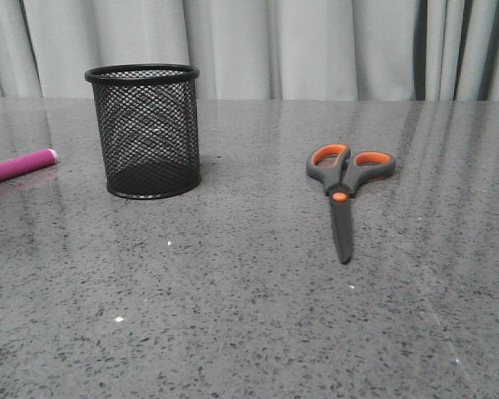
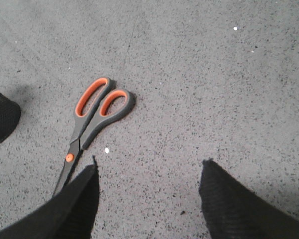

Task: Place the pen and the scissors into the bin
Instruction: 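Lower the left gripper over the magenta marker and close on it, then lift the magenta marker upright with the left gripper over the mesh cup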

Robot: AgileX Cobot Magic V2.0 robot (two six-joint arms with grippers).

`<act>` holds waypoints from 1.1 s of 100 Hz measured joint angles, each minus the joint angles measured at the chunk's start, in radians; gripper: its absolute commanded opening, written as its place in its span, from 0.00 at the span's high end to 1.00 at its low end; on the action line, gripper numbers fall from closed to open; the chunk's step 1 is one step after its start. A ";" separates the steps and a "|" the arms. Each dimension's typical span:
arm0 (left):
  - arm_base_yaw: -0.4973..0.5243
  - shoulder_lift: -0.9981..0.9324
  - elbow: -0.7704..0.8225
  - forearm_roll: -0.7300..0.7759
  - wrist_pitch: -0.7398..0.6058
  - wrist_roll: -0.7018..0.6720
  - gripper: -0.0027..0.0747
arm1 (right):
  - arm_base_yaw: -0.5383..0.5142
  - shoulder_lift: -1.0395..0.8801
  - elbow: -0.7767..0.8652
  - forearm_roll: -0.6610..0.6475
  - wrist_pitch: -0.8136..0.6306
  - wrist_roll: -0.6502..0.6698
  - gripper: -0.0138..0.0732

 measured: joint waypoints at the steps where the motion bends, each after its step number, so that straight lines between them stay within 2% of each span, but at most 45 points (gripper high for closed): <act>1: 0.000 0.013 -0.003 0.000 0.002 0.004 0.49 | 0.000 0.000 0.000 0.000 0.000 0.000 0.39; 50: 0.000 0.421 -0.218 -0.011 0.084 0.171 0.49 | 0.000 0.000 0.000 0.000 0.017 -0.016 0.39; 81: 0.000 0.543 -0.308 0.003 0.091 0.181 0.49 | 0.000 0.000 0.000 0.000 0.017 -0.022 0.39; 110: 0.000 0.605 -0.318 0.038 0.111 0.181 0.49 | 0.000 0.000 0.000 0.000 0.017 -0.024 0.39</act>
